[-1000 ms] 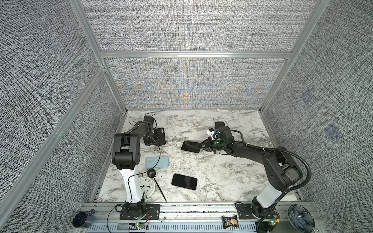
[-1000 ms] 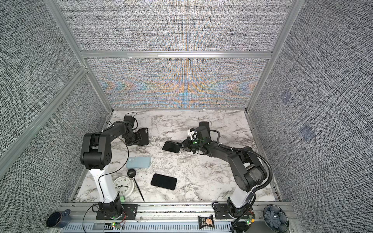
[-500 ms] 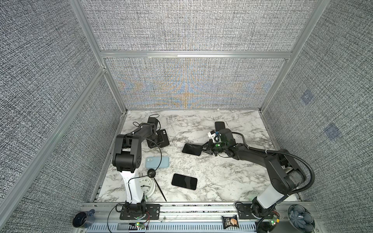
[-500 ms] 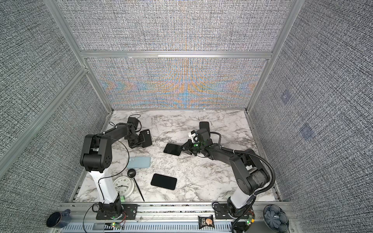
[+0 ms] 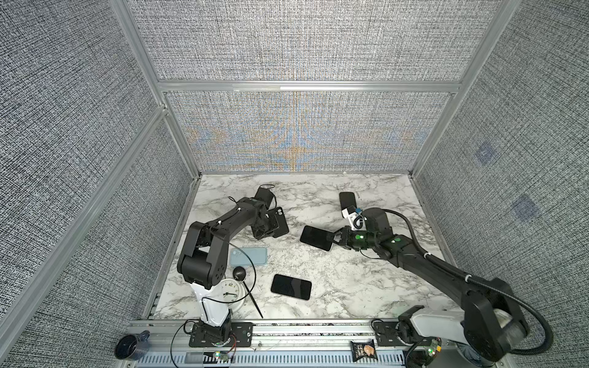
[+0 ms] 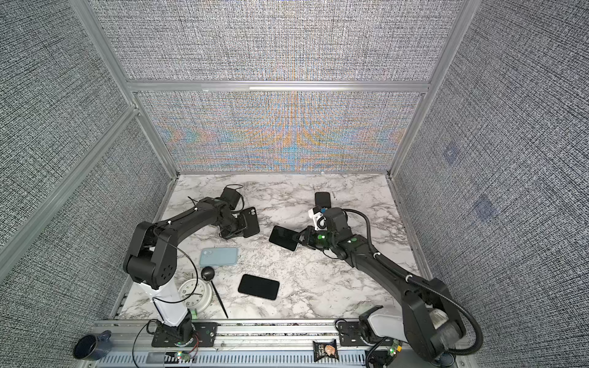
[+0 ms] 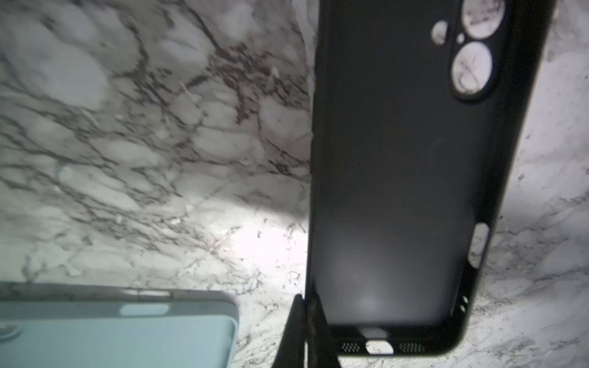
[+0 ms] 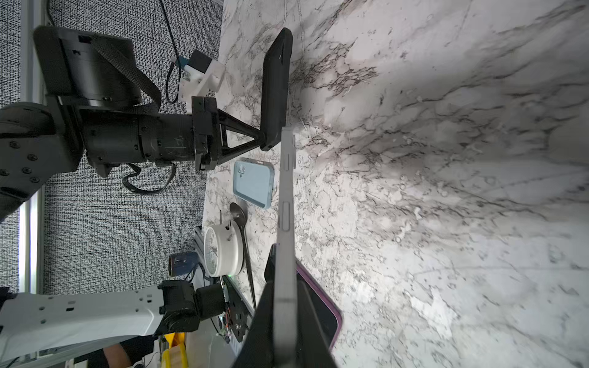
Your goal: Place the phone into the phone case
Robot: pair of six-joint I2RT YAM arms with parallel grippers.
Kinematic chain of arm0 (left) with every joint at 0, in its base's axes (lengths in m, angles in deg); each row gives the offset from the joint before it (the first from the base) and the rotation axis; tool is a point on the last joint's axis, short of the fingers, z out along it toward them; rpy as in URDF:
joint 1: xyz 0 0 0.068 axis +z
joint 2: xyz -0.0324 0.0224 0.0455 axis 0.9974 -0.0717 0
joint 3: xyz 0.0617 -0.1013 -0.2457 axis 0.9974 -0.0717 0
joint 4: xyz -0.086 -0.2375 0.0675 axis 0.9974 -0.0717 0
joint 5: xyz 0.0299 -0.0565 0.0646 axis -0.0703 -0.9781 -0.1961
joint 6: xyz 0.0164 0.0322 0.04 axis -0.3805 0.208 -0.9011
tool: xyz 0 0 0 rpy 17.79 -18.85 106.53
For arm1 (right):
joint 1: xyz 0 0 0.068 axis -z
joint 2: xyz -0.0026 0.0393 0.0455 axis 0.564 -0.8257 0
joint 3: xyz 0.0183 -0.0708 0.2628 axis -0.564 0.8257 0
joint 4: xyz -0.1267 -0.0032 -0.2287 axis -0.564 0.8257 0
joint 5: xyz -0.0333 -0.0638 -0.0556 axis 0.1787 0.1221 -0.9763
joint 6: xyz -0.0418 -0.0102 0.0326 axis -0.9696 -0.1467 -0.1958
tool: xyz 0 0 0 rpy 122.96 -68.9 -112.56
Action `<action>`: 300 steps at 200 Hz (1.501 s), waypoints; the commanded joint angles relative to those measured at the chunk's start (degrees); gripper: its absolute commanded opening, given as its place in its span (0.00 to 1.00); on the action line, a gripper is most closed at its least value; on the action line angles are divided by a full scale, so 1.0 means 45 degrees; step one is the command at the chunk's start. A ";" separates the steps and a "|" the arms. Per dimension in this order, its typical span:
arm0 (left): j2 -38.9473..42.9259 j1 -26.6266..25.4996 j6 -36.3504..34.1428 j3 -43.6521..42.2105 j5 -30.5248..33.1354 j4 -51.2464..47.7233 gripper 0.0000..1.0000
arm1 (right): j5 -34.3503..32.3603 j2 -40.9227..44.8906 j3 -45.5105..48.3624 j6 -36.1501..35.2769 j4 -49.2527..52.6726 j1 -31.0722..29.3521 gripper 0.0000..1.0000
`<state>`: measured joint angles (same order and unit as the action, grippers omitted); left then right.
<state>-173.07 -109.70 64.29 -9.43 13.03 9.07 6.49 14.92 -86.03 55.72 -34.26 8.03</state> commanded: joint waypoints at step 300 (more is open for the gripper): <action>-0.1283 -0.4240 0.3094 -0.0889 -0.3810 0.4457 0.30 | -0.0749 0.0457 0.0057 -0.1744 0.1621 0.1730 0.04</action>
<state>-177.84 -128.83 80.42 -15.09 -2.61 27.13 2.14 17.04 -85.66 48.75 -25.69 15.24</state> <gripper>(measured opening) 0.302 0.107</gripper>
